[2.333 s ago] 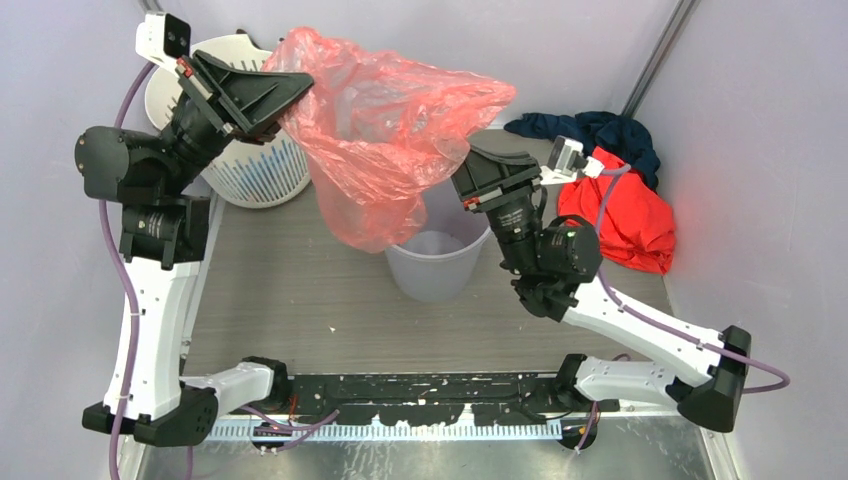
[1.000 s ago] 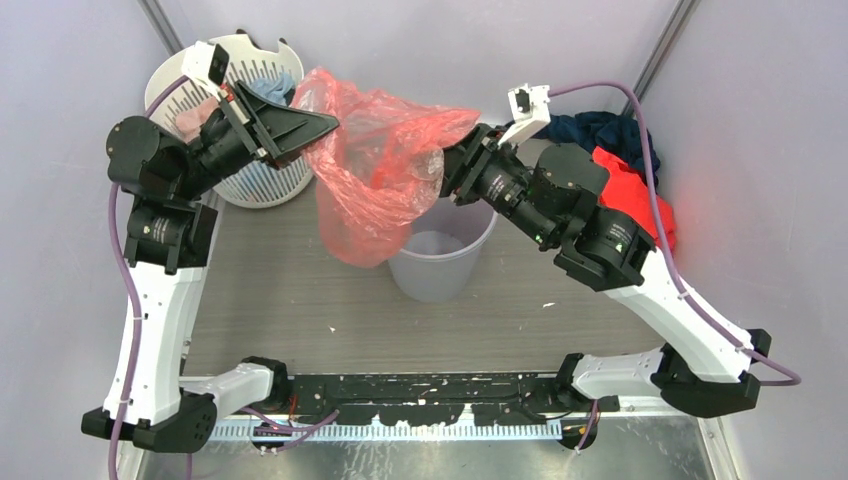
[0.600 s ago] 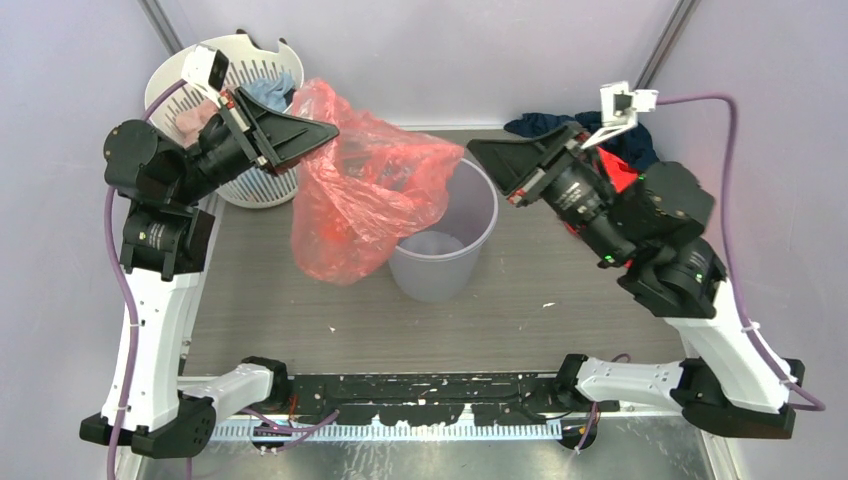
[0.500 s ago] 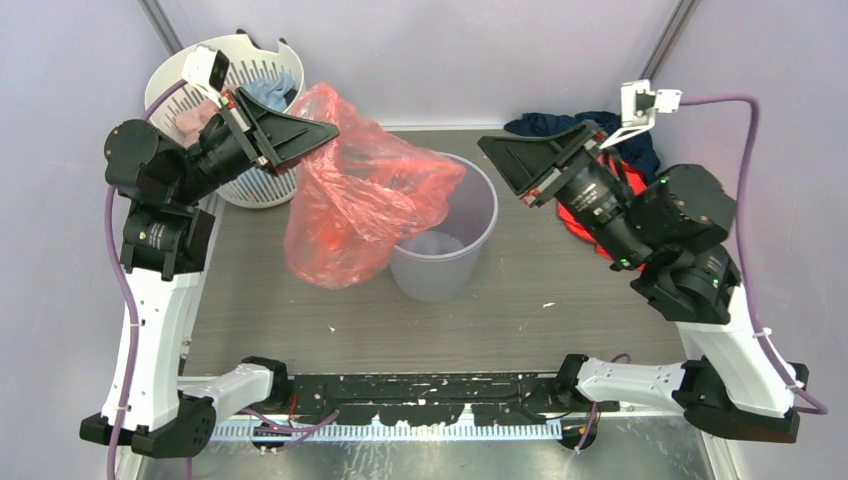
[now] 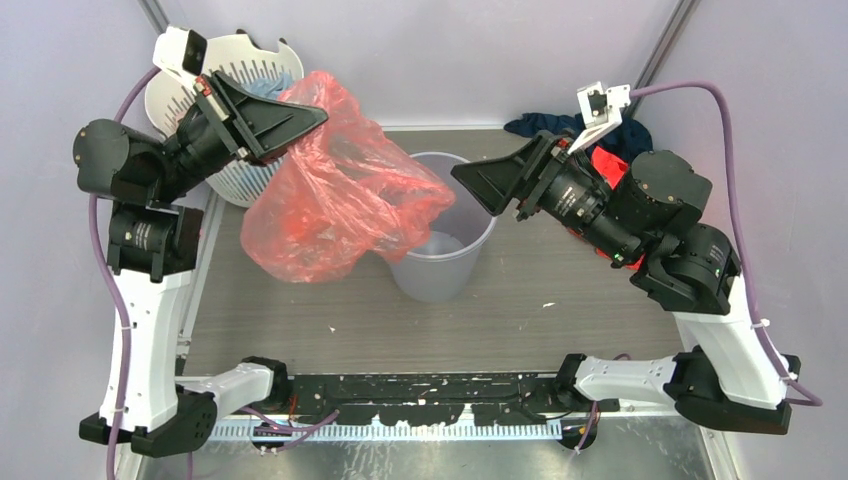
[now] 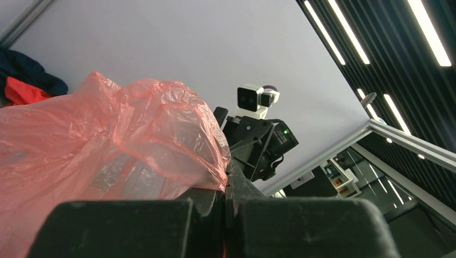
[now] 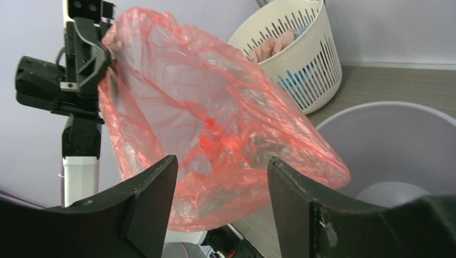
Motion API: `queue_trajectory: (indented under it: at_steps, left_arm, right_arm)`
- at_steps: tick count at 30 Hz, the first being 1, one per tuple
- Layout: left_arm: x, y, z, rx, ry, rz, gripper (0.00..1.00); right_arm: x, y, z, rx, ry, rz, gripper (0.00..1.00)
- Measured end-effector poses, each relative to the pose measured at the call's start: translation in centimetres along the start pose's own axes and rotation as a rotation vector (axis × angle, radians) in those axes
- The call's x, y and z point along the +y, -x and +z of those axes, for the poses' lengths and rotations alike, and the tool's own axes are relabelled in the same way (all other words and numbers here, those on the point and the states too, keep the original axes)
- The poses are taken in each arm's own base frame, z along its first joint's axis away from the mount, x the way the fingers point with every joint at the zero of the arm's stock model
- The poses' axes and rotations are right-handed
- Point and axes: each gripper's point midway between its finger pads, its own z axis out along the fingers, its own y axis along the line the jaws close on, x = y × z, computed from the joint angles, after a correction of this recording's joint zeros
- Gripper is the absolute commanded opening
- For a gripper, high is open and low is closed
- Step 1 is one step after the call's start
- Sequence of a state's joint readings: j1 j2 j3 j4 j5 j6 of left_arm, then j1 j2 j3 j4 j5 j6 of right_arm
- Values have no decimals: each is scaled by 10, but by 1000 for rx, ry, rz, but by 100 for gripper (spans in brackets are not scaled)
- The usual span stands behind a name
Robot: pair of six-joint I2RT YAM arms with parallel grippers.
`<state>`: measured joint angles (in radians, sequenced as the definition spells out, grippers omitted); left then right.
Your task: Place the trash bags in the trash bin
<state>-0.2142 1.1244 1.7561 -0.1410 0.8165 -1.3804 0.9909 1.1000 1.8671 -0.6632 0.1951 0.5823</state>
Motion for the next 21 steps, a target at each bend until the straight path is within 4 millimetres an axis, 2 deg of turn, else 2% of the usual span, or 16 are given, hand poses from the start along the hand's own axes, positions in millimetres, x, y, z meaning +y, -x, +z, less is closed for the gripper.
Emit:
queue_trajectory:
  at_steps: [3,9,15,19,21]
  left_arm:
    - [-8,1,-1,-4,-23,-1,0]
    - [-15,5,3,-4,-65,-7,0]
    - [3,4,8,11,-67,-36,0]
    - [22,1,10,25,-51,-86,0]
    - [23,0,11,33,-52,-93,0]
  right_arm:
    - [-6,-9,-5,40,-22,1,75]
    - [-14,-26,-18,105,-40,36,76]
    - [-33,-72,-18,231,-102,116,70]
    - [-32,-97,-14,309,-102,207,67]
    - [-33,-110,-12,346,-106,254,66]
